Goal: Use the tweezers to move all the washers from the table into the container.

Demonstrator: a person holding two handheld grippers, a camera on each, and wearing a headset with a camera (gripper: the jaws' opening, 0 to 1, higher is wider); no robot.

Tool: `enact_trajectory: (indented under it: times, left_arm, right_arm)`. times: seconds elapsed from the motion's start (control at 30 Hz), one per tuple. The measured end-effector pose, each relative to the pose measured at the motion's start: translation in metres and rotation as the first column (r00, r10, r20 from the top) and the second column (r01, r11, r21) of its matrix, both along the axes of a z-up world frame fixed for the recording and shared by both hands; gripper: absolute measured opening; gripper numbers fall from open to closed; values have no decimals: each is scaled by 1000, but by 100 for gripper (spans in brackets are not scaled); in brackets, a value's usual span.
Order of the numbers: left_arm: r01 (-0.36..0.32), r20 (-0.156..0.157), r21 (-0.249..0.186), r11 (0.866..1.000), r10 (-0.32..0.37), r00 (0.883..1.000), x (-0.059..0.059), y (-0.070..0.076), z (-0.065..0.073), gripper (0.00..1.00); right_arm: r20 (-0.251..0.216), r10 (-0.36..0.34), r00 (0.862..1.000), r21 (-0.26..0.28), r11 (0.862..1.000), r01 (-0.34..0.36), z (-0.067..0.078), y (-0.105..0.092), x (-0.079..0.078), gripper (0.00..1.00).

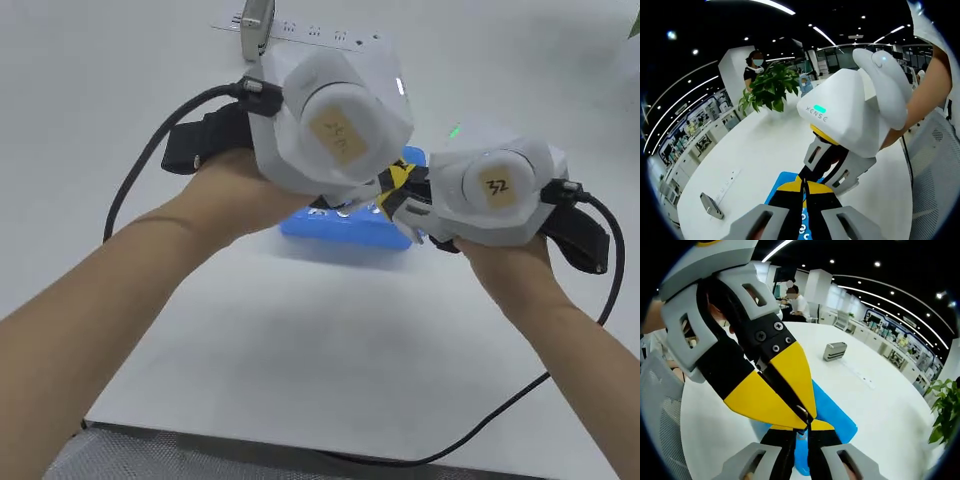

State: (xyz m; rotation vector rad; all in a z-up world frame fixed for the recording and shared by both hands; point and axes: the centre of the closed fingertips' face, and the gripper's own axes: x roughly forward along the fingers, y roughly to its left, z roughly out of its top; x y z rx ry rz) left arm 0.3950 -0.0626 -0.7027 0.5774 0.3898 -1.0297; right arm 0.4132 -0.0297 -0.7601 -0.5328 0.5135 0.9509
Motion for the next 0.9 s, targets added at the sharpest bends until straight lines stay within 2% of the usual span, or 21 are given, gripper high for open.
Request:
enact_trajectory:
  times: [0.17, 0.33, 0.7, 0.9]
  left_arm:
    - [-5, -14, 0, 1000, 5, 1000, 8, 2, -10, 0]
    - [-7, -20, 1, 1000, 7, 1000, 10, 3, -13, 0]
    - [-2, -31, 18, 1000, 2, 1000, 9, 2, -22, 0]
    - [-6, -38, 17, 1000, 7, 999, 7, 3, -23, 0]
  right_arm:
    - [-16, 2, 1000, -9, 1000, -2, -8, 1, 4, 4]
    - [-24, 5, 1000, -14, 1000, -5, -11, 1, 5, 4]
    - [-36, 12, 999, -45, 999, -14, -21, 1, 4, 4]
    - [-41, 15, 999, -46, 999, -17, -23, 1, 2, 4]
